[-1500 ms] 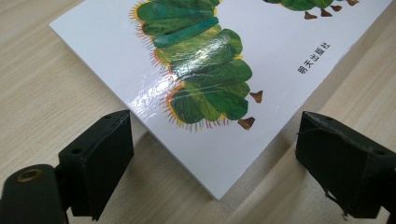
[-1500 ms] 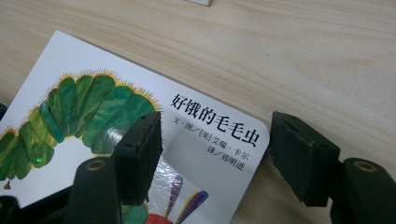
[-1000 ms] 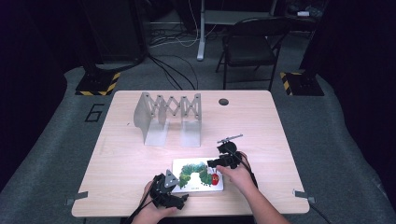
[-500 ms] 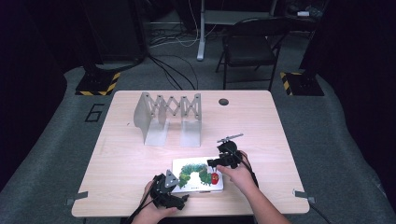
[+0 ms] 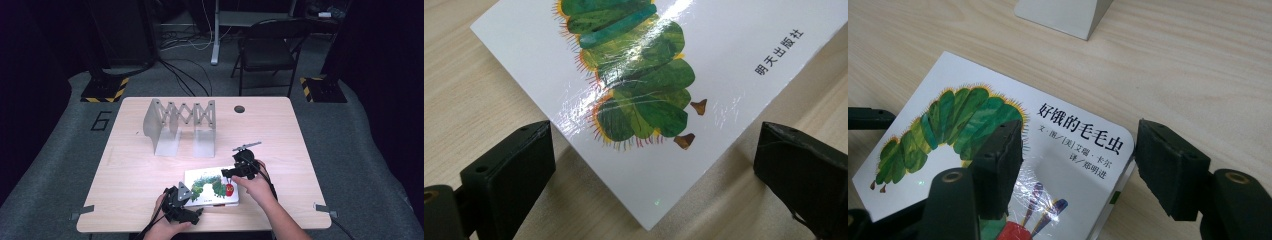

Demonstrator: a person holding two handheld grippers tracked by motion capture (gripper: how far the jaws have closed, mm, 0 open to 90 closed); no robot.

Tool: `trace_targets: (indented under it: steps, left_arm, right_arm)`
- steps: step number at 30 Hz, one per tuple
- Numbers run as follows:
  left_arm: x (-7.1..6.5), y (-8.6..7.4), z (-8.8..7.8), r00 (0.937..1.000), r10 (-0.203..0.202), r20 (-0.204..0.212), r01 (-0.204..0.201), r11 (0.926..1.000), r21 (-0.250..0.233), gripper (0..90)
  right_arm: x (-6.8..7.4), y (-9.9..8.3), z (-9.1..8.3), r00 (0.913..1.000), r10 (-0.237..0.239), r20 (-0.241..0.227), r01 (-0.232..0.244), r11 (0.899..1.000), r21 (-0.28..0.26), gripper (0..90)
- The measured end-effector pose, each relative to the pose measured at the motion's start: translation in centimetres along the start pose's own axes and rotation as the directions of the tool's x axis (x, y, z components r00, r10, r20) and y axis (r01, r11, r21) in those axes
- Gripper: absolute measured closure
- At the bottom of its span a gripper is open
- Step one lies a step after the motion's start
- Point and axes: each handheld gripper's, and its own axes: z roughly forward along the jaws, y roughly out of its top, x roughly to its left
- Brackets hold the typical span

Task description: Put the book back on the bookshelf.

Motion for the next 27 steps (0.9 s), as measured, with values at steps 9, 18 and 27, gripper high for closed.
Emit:
trace_targets:
  steps: [9,18,27]
  left_arm:
    - [-0.1,0.1,0.2,0.9997,-0.022,-0.007,0.022,0.9998,-0.002,0.3]
    - [-0.1,0.1,0.2,0.9966,-0.059,-0.057,0.059,0.9982,-0.005,0.0]
    - [0.0,0.2,0.1,0.9939,-0.074,-0.082,0.075,0.9971,0.010,0.0]
  right_arm:
    - [0.5,0.2,-0.4,0.9999,-0.008,0.013,0.008,1.000,-0.002,36.1]
    - [1.2,0.2,-0.9,1.0000,-0.005,0.000,0.005,1.000,-0.005,36.6]
    - [1.7,0.2,-0.7,0.9996,-0.027,0.003,0.027,0.999,-0.023,36.9]
